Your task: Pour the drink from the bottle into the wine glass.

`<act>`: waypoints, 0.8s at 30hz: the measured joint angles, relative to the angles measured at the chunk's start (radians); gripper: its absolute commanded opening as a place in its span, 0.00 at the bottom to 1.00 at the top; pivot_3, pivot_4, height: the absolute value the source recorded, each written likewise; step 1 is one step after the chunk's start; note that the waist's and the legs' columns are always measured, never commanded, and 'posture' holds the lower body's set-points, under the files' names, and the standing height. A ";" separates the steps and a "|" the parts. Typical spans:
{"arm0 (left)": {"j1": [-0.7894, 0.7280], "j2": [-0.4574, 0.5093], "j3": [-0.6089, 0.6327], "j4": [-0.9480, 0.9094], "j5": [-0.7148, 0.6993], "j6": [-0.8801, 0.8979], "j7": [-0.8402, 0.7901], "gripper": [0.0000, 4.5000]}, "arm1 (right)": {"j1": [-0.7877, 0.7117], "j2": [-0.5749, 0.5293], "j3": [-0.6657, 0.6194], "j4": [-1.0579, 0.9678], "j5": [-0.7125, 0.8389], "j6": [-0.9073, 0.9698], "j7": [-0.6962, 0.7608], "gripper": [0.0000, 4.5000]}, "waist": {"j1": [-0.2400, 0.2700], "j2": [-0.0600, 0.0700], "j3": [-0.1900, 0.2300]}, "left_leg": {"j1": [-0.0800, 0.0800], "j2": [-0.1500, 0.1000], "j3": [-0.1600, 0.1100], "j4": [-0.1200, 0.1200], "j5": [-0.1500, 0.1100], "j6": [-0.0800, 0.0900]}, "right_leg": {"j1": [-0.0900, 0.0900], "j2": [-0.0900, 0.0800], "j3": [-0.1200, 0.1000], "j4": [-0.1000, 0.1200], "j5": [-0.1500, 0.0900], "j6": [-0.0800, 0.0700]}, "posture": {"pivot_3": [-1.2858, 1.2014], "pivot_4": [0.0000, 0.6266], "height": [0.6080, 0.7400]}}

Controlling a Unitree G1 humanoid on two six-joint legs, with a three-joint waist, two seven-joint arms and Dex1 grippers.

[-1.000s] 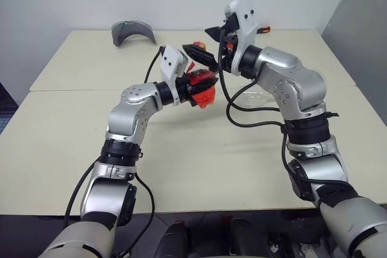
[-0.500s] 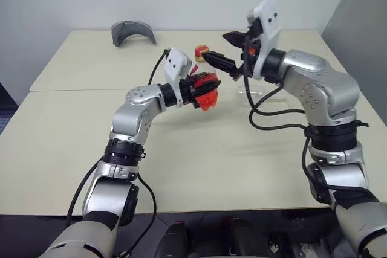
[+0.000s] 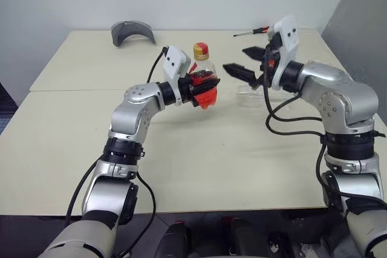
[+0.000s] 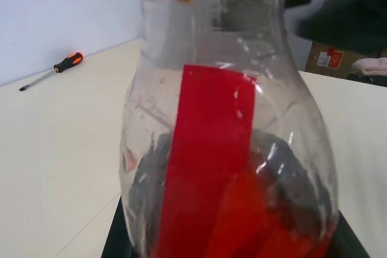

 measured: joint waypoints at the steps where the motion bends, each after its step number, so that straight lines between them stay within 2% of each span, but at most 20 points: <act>1: 0.000 0.000 0.000 0.000 0.000 0.000 0.000 0.28 | 0.000 0.004 -0.001 -0.014 0.015 0.007 0.005 1.00 | 0.000 0.000 0.000 | 0.000 0.000 0.000 0.000 0.000 0.000 | 0.000 0.000 0.000 0.000 0.000 0.000 | 0.52 0.24 1.00; 11: 0.000 0.000 0.000 0.000 0.000 0.000 -0.006 0.28 | -0.079 0.117 -0.008 0.028 0.036 -0.009 -0.046 1.00 | 0.001 0.000 0.000 | 0.000 0.000 0.000 0.000 0.000 0.000 | 0.000 0.000 0.000 0.000 0.000 0.000 | 0.52 0.24 1.00; 24: 0.002 0.010 0.000 -0.011 0.000 0.001 -0.011 0.28 | -0.086 0.172 0.024 0.114 0.013 -0.077 -0.056 1.00 | 0.001 0.000 0.000 | 0.000 0.000 0.000 0.000 0.000 0.000 | 0.000 0.000 0.000 0.000 0.000 0.000 | 0.52 0.24 1.00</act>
